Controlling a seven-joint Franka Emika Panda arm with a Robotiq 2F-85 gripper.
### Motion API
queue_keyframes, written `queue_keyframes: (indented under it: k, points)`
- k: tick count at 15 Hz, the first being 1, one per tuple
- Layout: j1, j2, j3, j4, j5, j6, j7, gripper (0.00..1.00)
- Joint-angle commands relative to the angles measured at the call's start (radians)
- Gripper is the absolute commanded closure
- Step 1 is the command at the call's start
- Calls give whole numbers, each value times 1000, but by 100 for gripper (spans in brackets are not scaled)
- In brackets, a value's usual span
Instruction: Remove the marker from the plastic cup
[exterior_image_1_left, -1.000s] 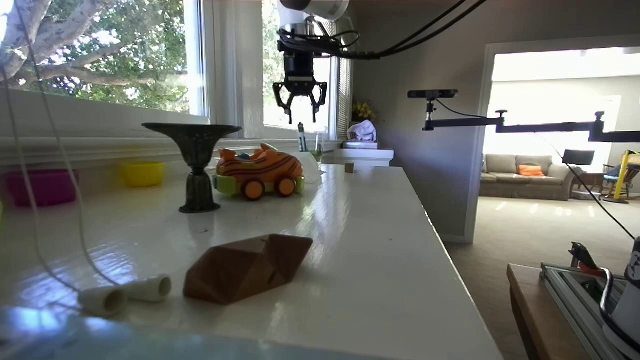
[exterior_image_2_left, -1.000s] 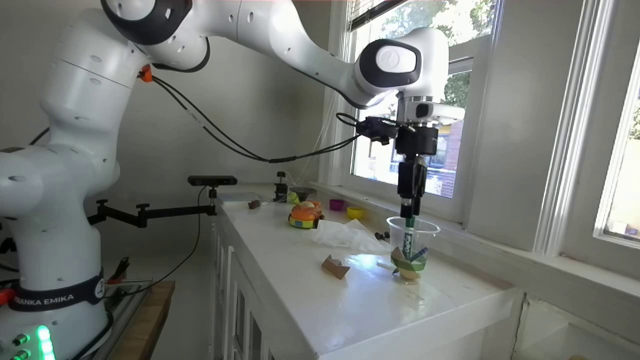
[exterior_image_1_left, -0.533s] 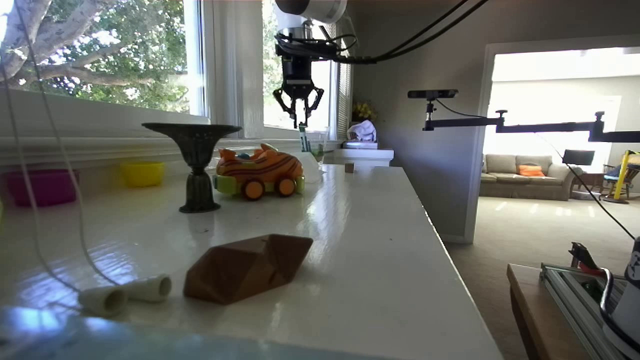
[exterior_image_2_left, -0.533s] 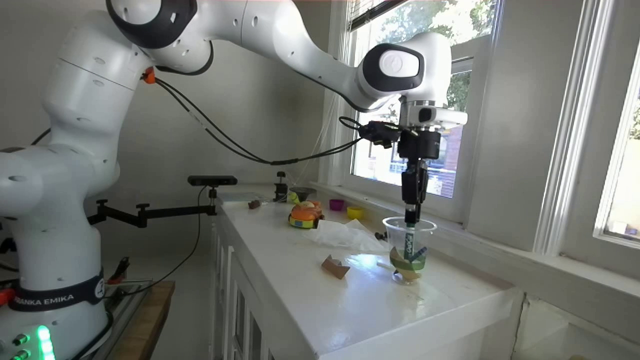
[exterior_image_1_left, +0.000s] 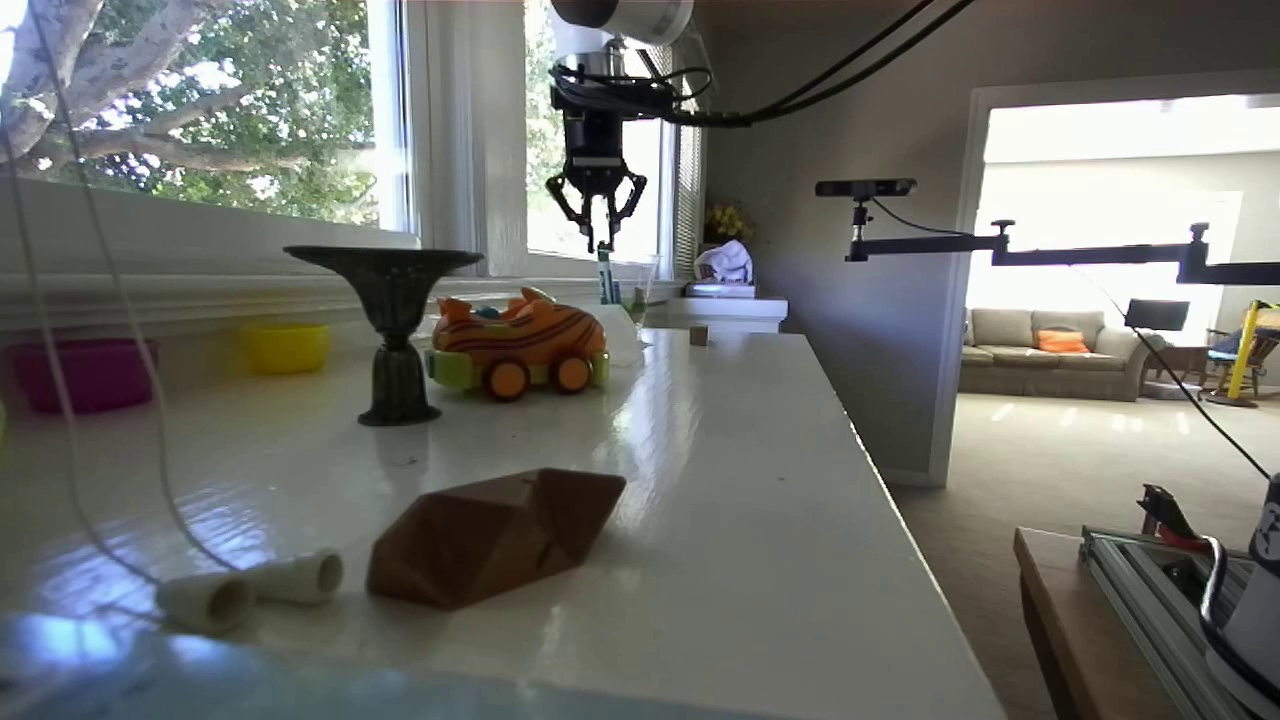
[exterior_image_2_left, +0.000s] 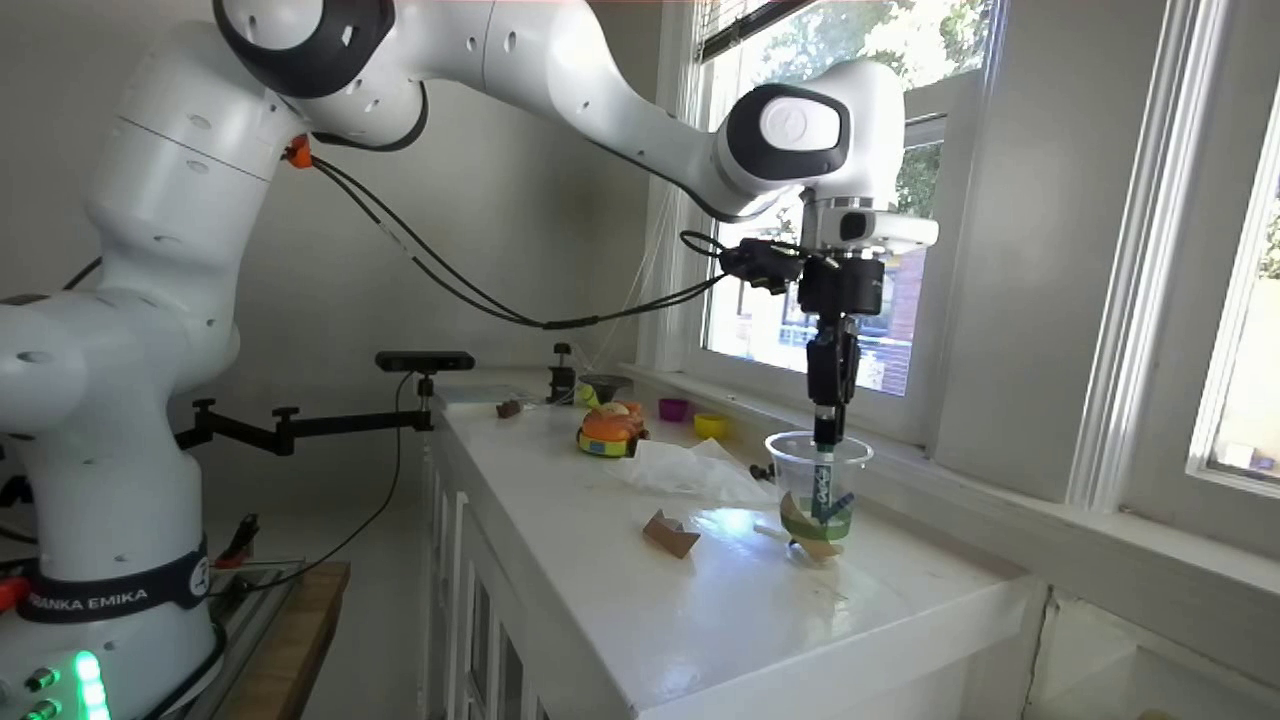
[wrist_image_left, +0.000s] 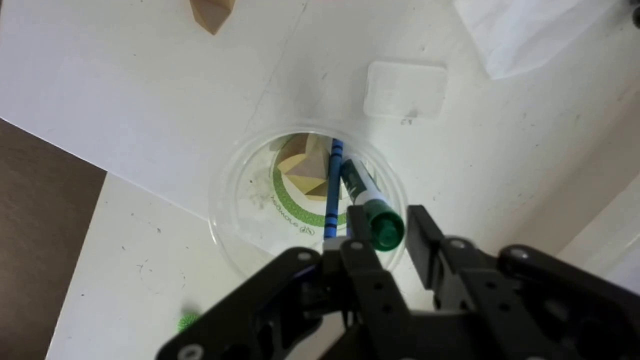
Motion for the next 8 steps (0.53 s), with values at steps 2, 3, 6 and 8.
queue_keyframes:
  k: [2,3,6,8]
  points:
    - [12,21,-7,29,-12,-39,13,94]
    - [12,21,-7,28,-11,-40,13,88]
    - [13,24,-7,32,-8,-49,13,59]
    - [13,29,-7,32,-8,-55,13,70]
